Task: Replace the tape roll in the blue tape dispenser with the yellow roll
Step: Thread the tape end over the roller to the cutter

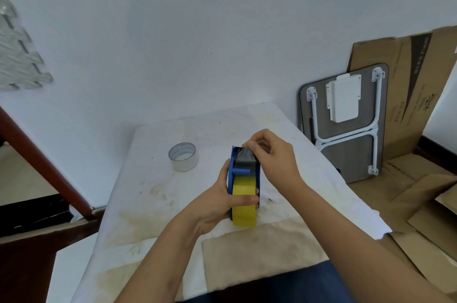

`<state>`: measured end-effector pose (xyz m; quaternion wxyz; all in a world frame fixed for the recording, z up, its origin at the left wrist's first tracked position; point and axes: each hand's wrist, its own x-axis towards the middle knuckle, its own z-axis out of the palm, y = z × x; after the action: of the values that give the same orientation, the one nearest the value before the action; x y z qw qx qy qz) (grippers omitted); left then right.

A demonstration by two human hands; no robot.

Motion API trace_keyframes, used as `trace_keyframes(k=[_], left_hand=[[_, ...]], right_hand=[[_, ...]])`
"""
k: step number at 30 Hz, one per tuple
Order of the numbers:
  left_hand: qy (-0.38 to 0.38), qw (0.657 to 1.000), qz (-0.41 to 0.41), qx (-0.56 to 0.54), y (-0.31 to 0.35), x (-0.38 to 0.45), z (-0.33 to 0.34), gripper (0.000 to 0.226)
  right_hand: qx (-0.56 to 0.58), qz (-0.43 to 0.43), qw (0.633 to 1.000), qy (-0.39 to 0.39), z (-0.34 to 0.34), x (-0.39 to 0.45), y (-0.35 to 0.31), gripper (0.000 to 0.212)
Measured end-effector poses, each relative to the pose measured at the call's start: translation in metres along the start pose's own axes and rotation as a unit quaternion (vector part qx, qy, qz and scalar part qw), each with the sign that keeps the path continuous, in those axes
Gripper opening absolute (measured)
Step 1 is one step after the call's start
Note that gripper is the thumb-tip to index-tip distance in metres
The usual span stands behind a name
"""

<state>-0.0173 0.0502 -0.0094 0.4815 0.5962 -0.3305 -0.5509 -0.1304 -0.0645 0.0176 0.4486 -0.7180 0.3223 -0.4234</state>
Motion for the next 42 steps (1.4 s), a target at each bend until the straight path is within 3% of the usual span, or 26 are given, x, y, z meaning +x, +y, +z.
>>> trace_keyframes(k=[3,10,23,33,37,42], left_hand=[[-0.006,1.0,-0.006,0.01,0.004,-0.002,0.0,0.093],[-0.003,0.999,-0.034,0.016,0.007,-0.002,-0.009,0.104],[0.023,0.998,-0.05,-0.01,0.01,0.004,-0.004,0.094],[-0.025,0.998,-0.049,-0.001,0.013,0.005,-0.002,0.105],[-0.023,0.998,-0.052,-0.004,0.016,0.006,-0.002,0.101],[-0.029,0.998,-0.058,-0.019,0.015,0.005,-0.004,0.096]], right_hand=[[-0.031,0.007,0.999,-0.01,-0.001,0.004,-0.002,0.006],[-0.05,0.017,0.998,-0.022,-0.005,0.005,-0.008,0.008],[-0.08,0.029,0.996,0.012,-0.01,0.01,-0.016,0.01],[-0.074,0.074,0.994,0.005,-0.016,0.019,-0.018,0.011],[-0.009,0.146,0.988,-0.044,-0.021,0.025,-0.017,0.004],[0.035,0.175,0.97,-0.164,-0.035,0.029,-0.027,0.023]])
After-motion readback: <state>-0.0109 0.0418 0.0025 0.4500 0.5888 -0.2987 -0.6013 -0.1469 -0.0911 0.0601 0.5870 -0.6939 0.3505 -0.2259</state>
